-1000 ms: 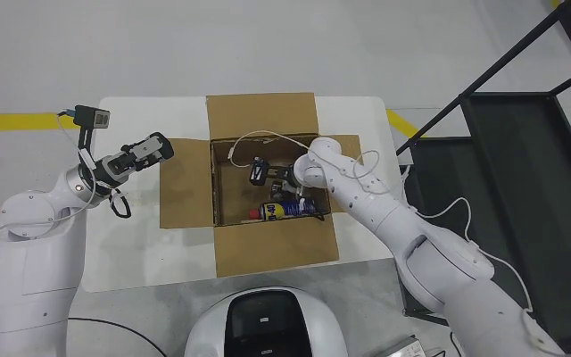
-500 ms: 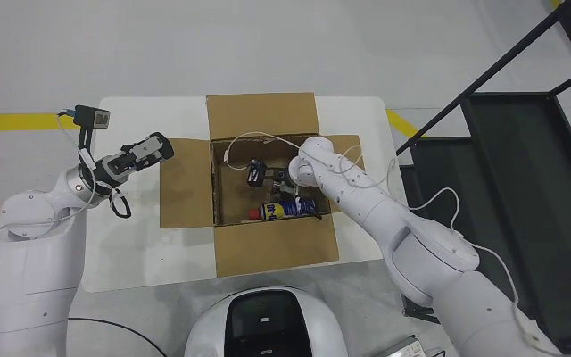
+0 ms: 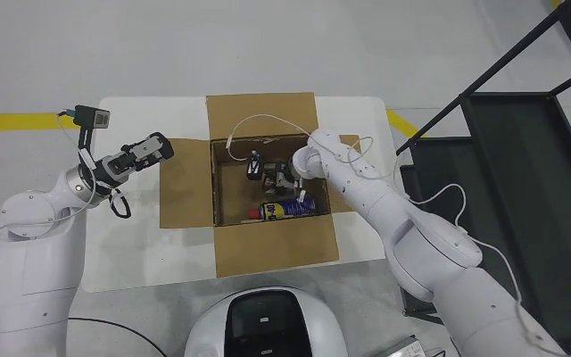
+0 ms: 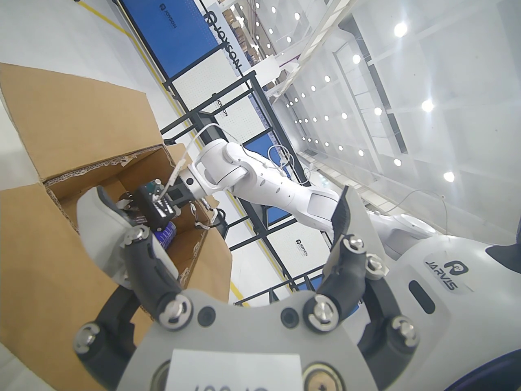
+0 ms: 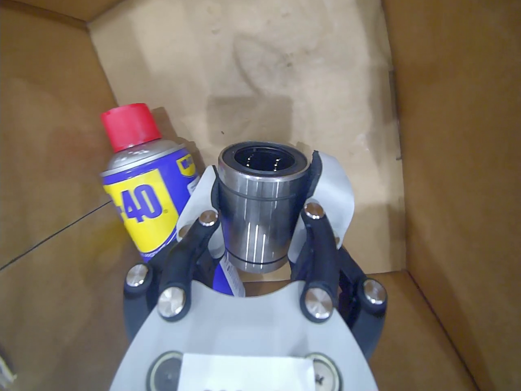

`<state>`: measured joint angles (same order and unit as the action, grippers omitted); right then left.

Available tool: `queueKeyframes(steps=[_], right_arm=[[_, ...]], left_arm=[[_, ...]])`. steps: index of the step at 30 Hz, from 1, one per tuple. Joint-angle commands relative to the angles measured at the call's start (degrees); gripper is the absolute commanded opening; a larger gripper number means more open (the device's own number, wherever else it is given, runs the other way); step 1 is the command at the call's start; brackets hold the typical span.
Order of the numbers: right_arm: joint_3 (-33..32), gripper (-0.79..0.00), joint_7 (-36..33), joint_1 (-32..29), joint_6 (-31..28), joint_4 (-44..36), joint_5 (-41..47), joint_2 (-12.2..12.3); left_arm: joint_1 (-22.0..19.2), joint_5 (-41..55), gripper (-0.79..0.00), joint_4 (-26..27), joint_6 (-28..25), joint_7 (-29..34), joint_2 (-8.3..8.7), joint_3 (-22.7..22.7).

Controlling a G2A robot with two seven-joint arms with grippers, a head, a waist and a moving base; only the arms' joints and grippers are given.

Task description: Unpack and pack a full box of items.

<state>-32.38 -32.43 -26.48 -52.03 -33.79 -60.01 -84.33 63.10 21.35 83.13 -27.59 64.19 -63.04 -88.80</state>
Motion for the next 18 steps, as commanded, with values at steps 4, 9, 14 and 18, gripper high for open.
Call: queueKeyframes(steps=[4,9,14,18], right_arm=[[-4.3,-0.785,5.7,-2.6,-5.1,-6.4,-2.0,4.1],[-12.5,-0.785,12.4,-9.9,-6.0,-19.5,-6.2,10.2],[-23.7,-0.785,17.8,-21.9,-6.0,-34.8,-8.6,16.2],[-32.7,-0.785,23.4,-31.6,-6.0,-42.6,-7.4,19.6]], left_arm=[[0.0,0.0,0.000,0.0,0.0,0.0,0.00,0.0],[0.0,0.0,0.000,0.0,0.0,0.0,0.00,0.0],[0.0,0.0,0.000,0.0,0.0,0.0,0.00,0.0],[0.0,0.0,0.000,0.0,0.0,0.0,0.00,0.0]])
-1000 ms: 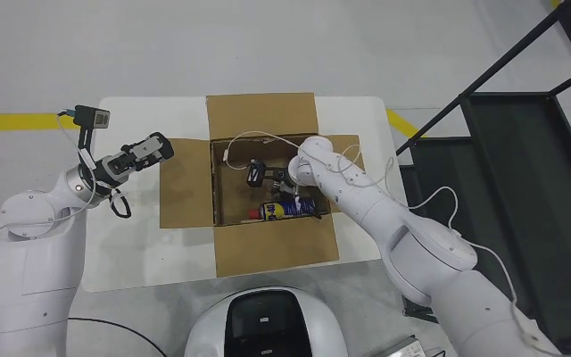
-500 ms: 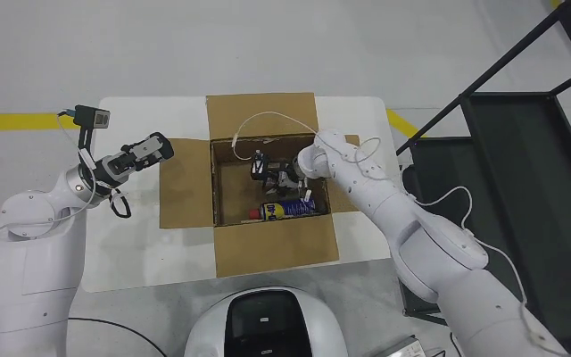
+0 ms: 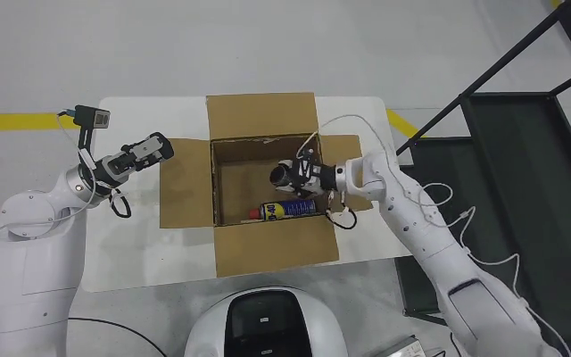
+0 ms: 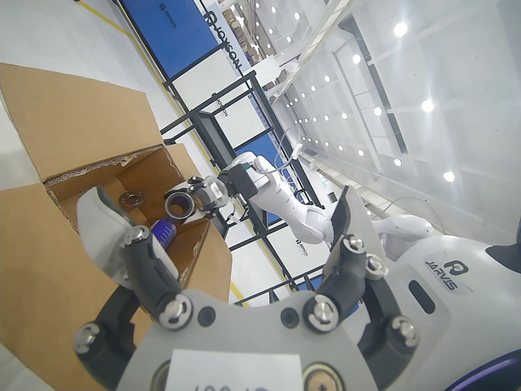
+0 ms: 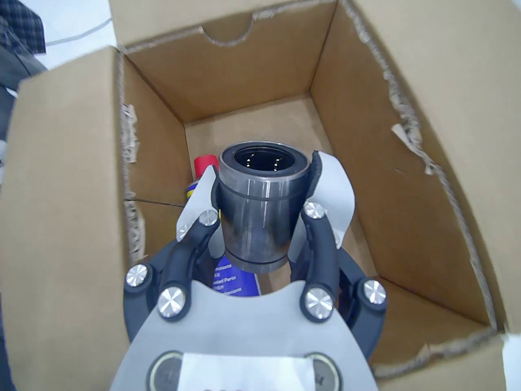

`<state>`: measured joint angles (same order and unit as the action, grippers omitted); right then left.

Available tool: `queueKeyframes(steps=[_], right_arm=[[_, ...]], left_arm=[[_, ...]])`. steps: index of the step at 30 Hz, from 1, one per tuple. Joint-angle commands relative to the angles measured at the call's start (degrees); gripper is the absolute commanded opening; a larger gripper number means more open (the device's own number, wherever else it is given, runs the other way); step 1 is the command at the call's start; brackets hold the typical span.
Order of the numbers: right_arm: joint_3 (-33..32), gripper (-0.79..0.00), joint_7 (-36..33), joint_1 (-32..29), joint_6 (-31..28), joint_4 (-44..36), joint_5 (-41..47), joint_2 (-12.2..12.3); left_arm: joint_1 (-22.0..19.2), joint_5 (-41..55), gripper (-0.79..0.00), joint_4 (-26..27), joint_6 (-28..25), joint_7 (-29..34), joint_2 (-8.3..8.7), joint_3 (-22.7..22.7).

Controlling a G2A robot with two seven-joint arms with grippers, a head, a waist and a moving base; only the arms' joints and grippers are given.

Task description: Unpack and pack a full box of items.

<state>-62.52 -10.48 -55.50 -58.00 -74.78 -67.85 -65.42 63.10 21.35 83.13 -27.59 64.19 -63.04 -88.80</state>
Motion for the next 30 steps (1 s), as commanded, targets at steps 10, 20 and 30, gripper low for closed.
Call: queueKeyframes(steps=[10,20,30], right_arm=[[-14.8,-0.785,24.2,-15.1,0.7,-5.5,0.6,3.4],[-14.8,-0.785,24.2,-15.1,0.7,-5.5,0.6,3.4],[-15.5,-0.785,24.7,-15.4,2.3,-5.8,1.7,3.4]], left_arm=[[0.0,0.0,0.000,0.0,0.0,0.0,0.00,0.0],[0.0,0.0,0.000,0.0,0.0,0.0,0.00,0.0],[0.0,0.0,0.000,0.0,0.0,0.0,0.00,0.0]])
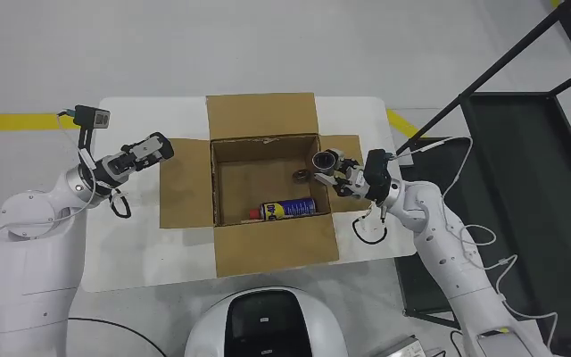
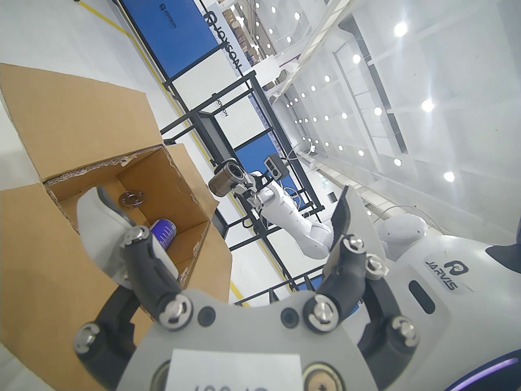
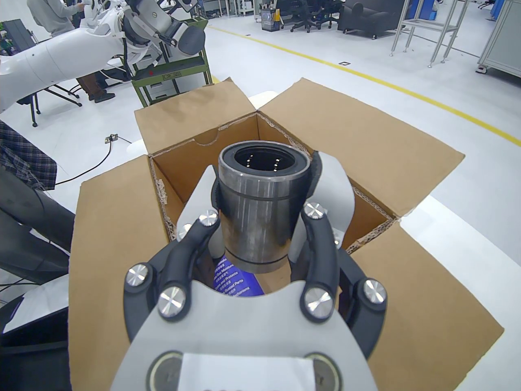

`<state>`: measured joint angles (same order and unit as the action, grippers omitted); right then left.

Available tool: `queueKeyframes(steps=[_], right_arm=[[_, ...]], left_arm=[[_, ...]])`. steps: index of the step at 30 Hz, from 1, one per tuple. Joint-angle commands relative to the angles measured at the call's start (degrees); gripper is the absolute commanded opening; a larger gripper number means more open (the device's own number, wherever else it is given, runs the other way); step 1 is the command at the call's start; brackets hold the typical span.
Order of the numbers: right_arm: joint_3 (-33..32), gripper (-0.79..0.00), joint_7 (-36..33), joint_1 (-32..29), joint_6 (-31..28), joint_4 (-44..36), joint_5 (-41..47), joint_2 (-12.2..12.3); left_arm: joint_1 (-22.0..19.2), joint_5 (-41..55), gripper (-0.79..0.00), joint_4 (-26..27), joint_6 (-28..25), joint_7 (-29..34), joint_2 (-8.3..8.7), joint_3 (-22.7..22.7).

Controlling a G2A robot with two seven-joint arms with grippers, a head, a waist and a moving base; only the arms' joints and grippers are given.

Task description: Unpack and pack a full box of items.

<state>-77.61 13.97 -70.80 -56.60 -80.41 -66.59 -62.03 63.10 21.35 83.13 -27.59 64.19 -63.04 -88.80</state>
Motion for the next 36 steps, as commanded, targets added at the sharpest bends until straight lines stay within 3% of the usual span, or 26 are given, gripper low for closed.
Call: queueKeyframes(steps=[1,6,9,16,36], right_arm=[[-1.0,-0.785,1.0,-0.3,1.1,-0.1,0.5,0.1],[-4.8,-0.785,13.3,-3.2,1.8,2.9,0.4,0.3],[-6.4,-0.785,20.8,-5.0,3.8,6.6,-4.2,0.5],[-5.8,-0.785,35.1,-6.0,8.6,17.6,-8.0,0.1],[-5.7,-0.785,34.3,-6.1,10.8,18.6,-8.0,-0.1]], left_arm=[[0.0,0.0,0.000,0.0,0.0,0.0,0.00,0.0],[0.0,0.0,0.000,0.0,0.0,0.0,0.00,0.0],[0.0,0.0,0.000,0.0,0.0,0.0,0.00,0.0],[0.0,0.0,0.000,0.0,0.0,0.0,0.00,0.0],[0.0,0.0,0.000,0.0,0.0,0.0,0.00,0.0]])
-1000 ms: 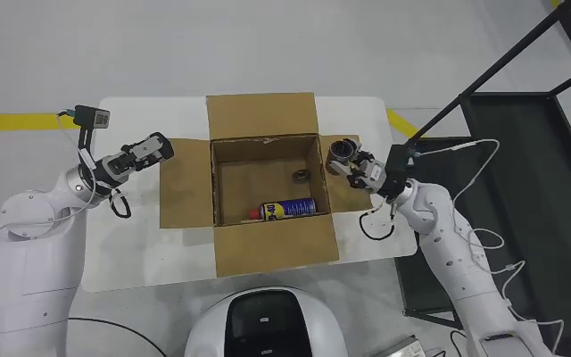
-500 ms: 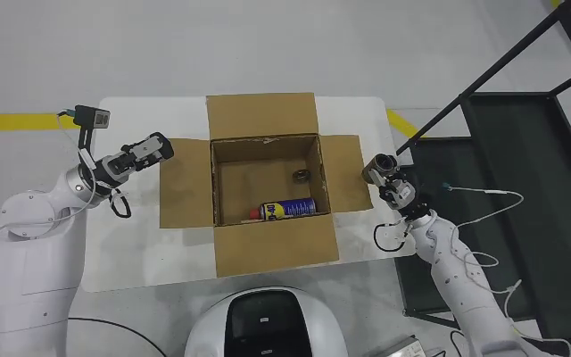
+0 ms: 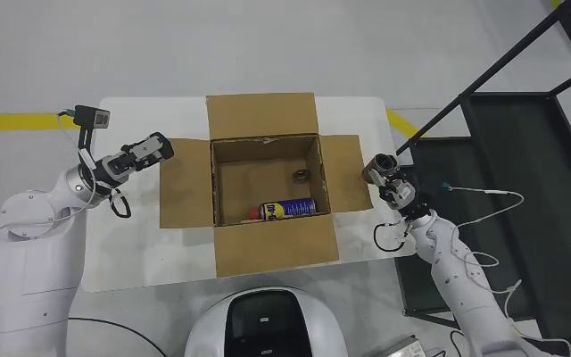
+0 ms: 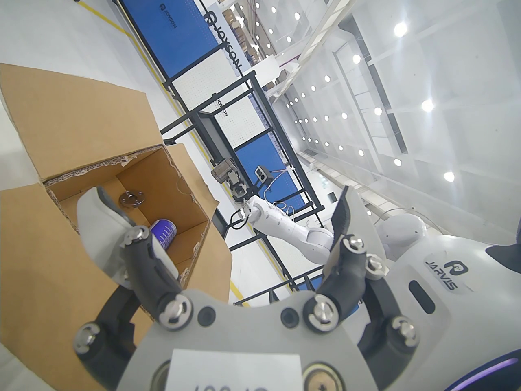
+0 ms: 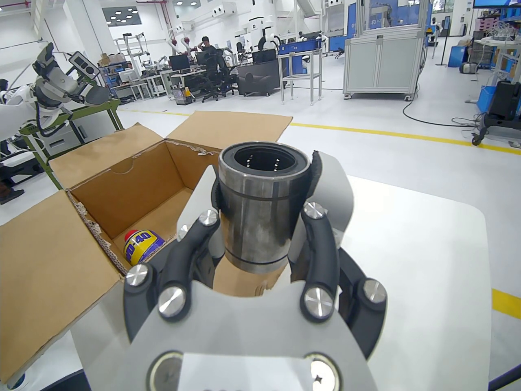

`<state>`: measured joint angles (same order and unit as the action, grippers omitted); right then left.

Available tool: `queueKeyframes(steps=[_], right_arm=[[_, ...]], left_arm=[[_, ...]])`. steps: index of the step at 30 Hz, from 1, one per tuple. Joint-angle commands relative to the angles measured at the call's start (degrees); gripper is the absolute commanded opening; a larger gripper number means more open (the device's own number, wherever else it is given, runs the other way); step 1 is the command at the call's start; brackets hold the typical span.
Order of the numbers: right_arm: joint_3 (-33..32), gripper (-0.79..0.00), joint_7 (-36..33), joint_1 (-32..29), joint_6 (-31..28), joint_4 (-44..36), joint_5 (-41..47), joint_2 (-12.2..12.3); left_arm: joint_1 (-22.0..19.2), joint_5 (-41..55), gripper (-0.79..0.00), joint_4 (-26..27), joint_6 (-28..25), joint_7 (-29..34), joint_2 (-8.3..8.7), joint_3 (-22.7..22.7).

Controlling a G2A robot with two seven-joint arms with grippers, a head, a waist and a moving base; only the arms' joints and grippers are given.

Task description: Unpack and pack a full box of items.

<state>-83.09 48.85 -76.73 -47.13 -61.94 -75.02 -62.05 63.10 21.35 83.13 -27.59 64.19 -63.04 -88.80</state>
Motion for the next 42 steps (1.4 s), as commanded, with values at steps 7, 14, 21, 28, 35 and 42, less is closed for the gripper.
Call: queueKeyframes(steps=[7,14,21,28,35,42], right_arm=[[-0.3,-0.785,2.6,0.7,10.8,10.5,1.3,-0.7],[5.9,-0.785,7.2,8.4,16.0,26.0,3.9,-3.9],[10.1,-0.785,7.8,15.9,18.2,37.9,7.4,-7.3],[11.3,-0.785,9.0,19.0,18.7,45.3,7.8,-8.6],[12.2,-0.785,10.1,19.4,19.3,48.3,7.8,-9.5],[13.0,-0.600,9.6,19.1,19.8,49.6,7.6,-10.1]], left_arm=[[0.0,0.0,0.000,0.0,0.0,0.0,0.00,0.0],[0.0,0.0,0.000,0.0,0.0,0.0,0.00,0.0],[0.0,0.0,0.000,0.0,0.0,0.0,0.00,0.0],[0.0,0.0,0.000,0.0,0.0,0.0,0.00,0.0],[0.0,0.0,0.000,0.0,0.0,0.0,0.00,0.0],[0.0,0.0,0.000,0.0,0.0,0.0,0.00,0.0]])
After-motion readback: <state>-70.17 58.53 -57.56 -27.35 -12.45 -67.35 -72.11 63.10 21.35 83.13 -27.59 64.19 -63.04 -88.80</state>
